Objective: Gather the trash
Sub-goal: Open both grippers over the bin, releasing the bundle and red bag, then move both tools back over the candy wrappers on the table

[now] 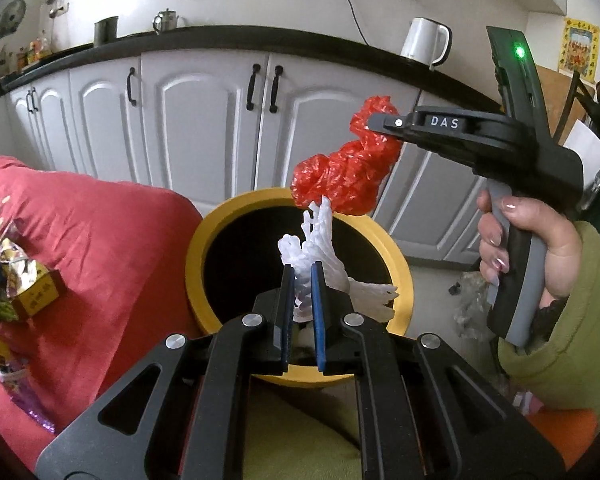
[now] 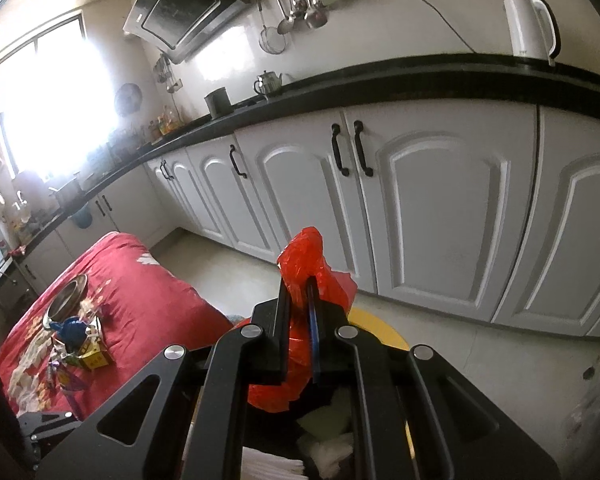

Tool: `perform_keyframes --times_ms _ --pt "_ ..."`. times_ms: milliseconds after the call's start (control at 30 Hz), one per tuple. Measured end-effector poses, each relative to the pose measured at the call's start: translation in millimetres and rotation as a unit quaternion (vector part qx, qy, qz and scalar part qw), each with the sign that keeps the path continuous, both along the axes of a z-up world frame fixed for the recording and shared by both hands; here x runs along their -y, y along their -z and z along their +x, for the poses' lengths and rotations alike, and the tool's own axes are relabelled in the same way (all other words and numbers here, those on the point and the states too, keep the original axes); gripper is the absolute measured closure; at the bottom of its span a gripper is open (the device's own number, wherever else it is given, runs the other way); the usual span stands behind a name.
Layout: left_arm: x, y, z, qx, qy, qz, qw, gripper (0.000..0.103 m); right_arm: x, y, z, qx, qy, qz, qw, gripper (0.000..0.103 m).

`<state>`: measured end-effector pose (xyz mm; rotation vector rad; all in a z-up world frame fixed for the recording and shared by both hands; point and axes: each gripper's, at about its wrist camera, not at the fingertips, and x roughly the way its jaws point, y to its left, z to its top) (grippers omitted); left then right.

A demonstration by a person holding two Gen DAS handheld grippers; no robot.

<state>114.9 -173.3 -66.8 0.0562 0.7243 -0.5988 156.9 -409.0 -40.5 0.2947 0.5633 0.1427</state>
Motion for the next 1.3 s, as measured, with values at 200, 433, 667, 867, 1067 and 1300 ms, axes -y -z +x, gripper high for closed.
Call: perform_keyframes --times_ms 200,433,667,867,1067,1300 --pt "1 6 9 -0.015 -0.006 -0.002 0.9999 0.098 0 11 7 -0.015 -0.01 0.017 1.0 0.094" --pt "2 10 14 -0.025 -0.012 -0.007 0.9996 0.098 -2 16 11 -0.024 -0.017 0.033 0.999 0.094" --pt "-5 10 16 -0.027 -0.028 -0.016 0.9991 0.06 -1 20 11 -0.03 -0.016 0.044 0.998 0.063" --pt "-20 3 14 -0.02 -0.054 -0.027 0.998 0.029 2 20 9 -0.03 -0.004 0.047 0.998 0.052" --pt "-37 -5 8 -0.003 -0.086 -0.026 0.996 0.011 0 16 5 -0.022 -0.004 0.043 0.999 0.04" --pt "-55 -14 4 0.018 -0.12 -0.025 0.9923 0.011 -10 7 0 -0.009 -0.013 0.032 0.999 0.032"
